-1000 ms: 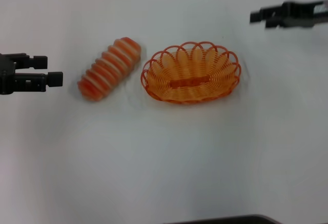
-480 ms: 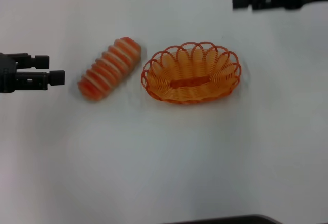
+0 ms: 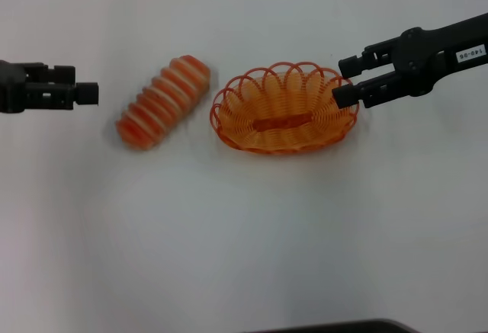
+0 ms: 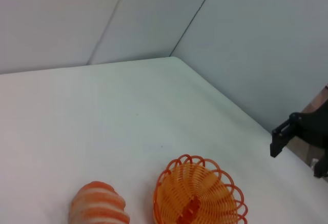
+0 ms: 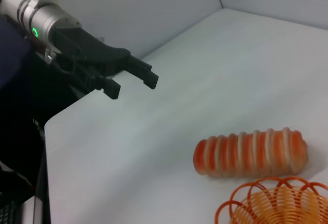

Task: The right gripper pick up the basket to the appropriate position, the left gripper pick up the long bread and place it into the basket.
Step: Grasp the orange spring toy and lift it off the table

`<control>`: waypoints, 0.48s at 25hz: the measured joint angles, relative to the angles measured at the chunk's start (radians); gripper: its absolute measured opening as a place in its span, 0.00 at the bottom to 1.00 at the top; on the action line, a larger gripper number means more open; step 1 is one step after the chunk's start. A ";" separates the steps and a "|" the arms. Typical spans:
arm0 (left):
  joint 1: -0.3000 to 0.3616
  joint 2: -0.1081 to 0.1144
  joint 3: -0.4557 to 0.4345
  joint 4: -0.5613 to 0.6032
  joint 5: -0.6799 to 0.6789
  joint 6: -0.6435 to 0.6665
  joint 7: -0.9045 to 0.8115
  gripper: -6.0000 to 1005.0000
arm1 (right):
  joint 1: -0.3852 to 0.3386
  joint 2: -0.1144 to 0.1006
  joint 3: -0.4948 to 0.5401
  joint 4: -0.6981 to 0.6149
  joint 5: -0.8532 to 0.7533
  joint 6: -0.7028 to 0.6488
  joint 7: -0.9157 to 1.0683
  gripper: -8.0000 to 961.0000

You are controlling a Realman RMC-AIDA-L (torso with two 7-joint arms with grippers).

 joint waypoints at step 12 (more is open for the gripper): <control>-0.147 -0.010 0.081 0.179 0.214 -0.083 -0.363 0.84 | -0.001 0.031 -0.005 -0.001 -0.087 0.097 -0.001 0.79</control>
